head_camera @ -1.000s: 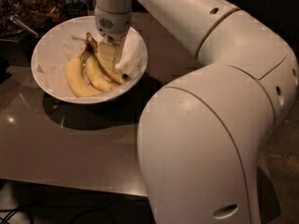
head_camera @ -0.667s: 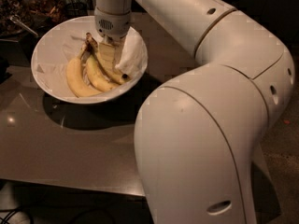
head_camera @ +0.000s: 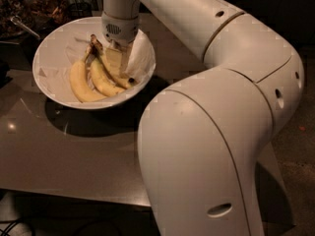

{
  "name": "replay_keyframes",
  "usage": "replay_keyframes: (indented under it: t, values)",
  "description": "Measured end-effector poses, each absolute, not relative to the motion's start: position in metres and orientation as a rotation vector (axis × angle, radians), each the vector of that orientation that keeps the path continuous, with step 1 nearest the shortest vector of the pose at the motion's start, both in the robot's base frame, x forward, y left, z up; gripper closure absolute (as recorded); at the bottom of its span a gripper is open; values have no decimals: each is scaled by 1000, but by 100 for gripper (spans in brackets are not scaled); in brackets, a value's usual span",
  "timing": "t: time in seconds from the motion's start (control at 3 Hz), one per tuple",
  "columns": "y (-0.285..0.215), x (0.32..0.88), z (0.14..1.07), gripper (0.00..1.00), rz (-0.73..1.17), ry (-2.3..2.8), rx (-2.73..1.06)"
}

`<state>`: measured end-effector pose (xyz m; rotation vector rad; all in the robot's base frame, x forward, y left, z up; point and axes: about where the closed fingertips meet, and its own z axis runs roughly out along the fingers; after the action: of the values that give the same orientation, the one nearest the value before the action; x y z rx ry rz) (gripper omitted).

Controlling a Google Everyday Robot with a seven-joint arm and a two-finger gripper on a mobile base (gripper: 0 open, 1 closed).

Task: Pick banana from white bowl

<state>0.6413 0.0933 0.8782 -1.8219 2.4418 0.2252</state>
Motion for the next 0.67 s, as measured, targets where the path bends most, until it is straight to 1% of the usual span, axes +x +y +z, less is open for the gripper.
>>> replay_keyframes:
  t: [0.67]
  values:
    - [92, 647, 874, 66, 239, 2456, -1816]
